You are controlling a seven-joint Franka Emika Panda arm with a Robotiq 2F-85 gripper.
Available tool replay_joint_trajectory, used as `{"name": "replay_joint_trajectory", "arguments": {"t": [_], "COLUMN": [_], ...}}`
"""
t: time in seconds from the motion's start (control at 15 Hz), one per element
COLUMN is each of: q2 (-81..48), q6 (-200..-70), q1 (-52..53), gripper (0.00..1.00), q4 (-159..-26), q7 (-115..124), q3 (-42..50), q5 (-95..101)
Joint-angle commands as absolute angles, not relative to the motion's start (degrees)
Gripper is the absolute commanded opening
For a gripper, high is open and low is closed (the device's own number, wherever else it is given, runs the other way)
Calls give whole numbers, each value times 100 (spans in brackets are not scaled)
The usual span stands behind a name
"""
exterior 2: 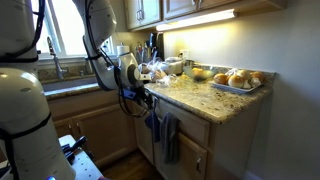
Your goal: Take the cloth on the drawer hanger and put it on the counter
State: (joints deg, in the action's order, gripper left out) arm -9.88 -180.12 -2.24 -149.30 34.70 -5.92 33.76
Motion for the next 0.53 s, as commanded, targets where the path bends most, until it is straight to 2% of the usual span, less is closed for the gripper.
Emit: {"name": "replay_joint_trajectory", "arguments": {"t": [0.0,0.27,0.4,0.47], "q2": [-1462,-1936,-2124,-2183], "q6": [-18134,-18295,-18520,-18774], "q1": [-43,139,380,764], "gripper": [100,100,100,100], "q4": [-14628,-14373,-14269,-14226], "q7": [3584,3585,3631,3706], "q3": [-327,-135,107,515], "q5": [3551,3519,3533,3602]}}
